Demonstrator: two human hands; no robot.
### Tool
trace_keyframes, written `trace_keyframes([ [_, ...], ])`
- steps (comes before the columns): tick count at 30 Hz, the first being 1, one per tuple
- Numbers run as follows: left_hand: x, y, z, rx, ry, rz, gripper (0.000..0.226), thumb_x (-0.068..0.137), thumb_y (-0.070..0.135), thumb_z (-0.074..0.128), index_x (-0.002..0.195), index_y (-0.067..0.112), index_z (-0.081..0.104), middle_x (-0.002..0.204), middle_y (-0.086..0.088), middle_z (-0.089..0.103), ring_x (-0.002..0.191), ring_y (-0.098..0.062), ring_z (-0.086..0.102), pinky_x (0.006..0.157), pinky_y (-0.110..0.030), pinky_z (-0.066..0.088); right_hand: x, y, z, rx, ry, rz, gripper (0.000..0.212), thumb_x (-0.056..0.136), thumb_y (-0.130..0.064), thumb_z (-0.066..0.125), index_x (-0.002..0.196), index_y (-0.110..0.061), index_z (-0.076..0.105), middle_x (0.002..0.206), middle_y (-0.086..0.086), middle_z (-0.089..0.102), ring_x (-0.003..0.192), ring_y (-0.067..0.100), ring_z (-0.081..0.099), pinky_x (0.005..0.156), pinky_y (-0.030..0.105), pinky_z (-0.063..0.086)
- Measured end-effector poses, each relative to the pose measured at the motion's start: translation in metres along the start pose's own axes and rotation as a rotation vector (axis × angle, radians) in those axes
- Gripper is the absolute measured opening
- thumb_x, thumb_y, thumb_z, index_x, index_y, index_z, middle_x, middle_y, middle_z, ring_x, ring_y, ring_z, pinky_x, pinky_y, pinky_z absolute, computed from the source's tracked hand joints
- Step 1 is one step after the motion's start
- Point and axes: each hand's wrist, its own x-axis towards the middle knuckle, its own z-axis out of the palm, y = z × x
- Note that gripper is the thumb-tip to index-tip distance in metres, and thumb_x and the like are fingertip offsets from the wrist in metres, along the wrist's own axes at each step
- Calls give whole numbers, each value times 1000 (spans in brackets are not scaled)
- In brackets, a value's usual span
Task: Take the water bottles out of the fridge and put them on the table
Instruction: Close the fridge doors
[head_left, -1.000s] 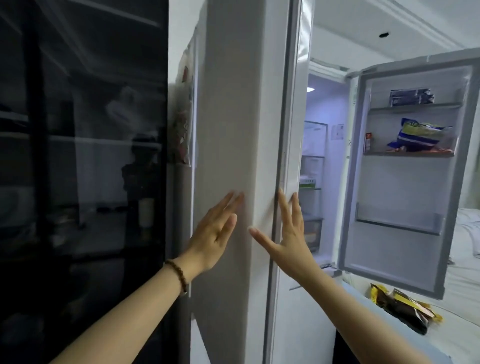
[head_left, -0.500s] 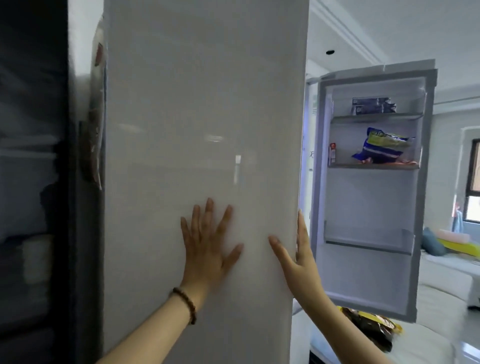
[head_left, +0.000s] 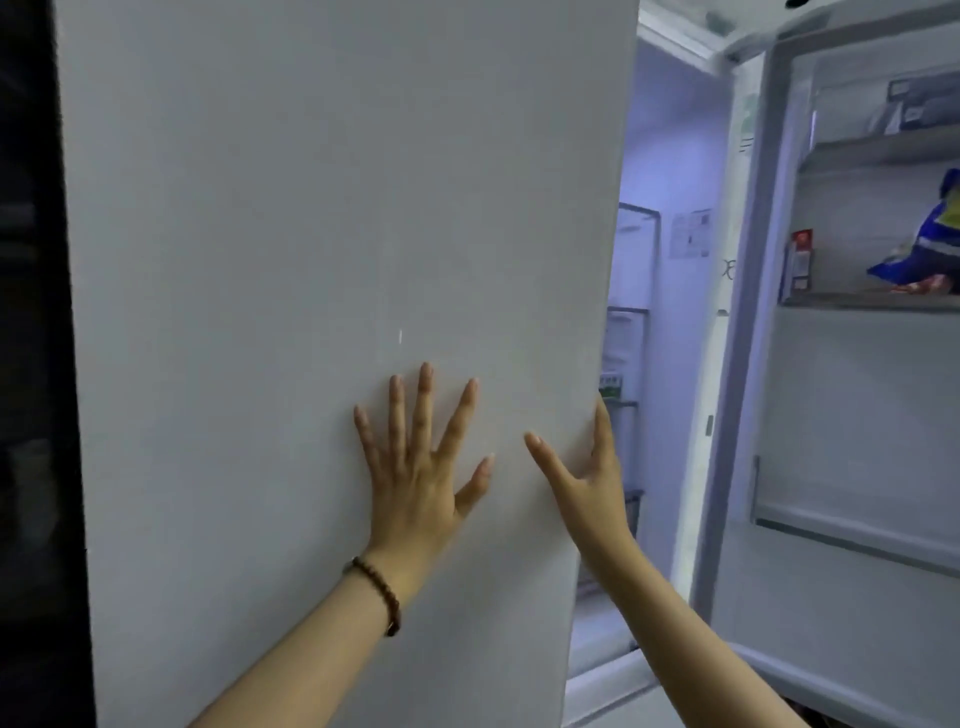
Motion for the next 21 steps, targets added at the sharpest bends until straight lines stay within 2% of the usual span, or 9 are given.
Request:
trace_keyframes([
  [2,5,-1,17,71,18,-26,64,91,61,16,147,32,7,157,-2,-15,144,-30,-7,111,-61,-5,19,18,4,34,-44,4,82,74,-39,74,142,-37,29,141,-19,45,125,-7,45,108,28,38],
  [4,9,-3,30,144,22,-46,64,91,60,19,147,31,9,157,-4,-12,144,-31,-5,111,-63,-2,36,34,8,77,-89,2,85,74,-36,74,144,-35,26,139,-24,43,121,-17,41,105,15,35],
  [6,13,-5,41,222,21,-59,64,92,59,19,148,30,9,157,-6,-8,144,-33,-3,111,-64,0,49,50,13,112,-119,-12,84,76,-31,74,144,-34,25,130,-35,40,111,-30,37,94,-2,31],
  [8,17,-7,50,291,22,-74,63,92,58,19,148,29,10,157,-8,-5,144,-34,-2,111,-64,-1,61,63,19,139,-146,-16,82,77,-27,74,142,-35,24,124,-41,35,105,-35,35,85,-8,29],
  [12,22,-11,65,384,23,-106,65,92,56,24,148,29,8,157,-9,-6,144,-35,-2,110,-65,2,79,81,30,210,-168,-10,82,77,-25,74,143,-33,27,138,-25,41,119,-22,38,94,-2,32],
  [15,25,-14,73,431,15,-116,65,92,56,23,148,29,5,156,-10,-5,143,-37,3,110,-66,5,89,92,38,241,-198,3,85,77,-26,74,145,-30,25,147,-15,37,131,-5,37,109,17,32],
  [17,28,-16,78,472,5,-126,65,92,56,22,148,28,5,155,-12,-1,142,-38,6,110,-66,6,93,98,42,252,-214,5,86,77,-27,74,146,-30,23,151,-14,33,135,-2,33,113,25,30],
  [21,29,-15,78,513,-32,-143,65,92,56,25,148,27,9,155,-14,9,141,-39,8,110,-65,7,95,104,43,257,-219,-7,86,78,-27,73,147,-32,21,152,-16,30,136,-3,30,111,20,27],
])
